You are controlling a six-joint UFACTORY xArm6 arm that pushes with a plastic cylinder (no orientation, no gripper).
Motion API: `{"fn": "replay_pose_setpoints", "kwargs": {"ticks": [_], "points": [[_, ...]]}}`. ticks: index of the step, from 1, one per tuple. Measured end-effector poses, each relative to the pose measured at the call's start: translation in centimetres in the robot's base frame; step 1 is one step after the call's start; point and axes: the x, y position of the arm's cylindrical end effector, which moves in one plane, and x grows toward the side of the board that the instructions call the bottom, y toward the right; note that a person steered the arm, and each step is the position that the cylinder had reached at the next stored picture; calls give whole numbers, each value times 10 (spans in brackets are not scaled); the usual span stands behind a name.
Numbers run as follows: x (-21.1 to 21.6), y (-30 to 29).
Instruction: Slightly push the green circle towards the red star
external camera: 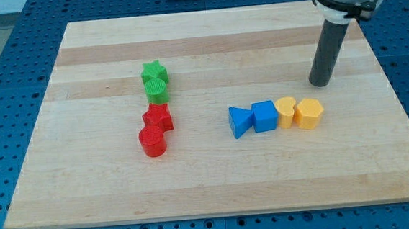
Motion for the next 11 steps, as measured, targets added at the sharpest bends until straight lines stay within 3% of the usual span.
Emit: {"fn": "replay_pose_setpoints", "kwargs": {"ticks": [1, 3, 4, 7, 11], "points": [[-9, -3], [-77, -95], [-77, -106], [-24, -213], [-7, -244]]}}
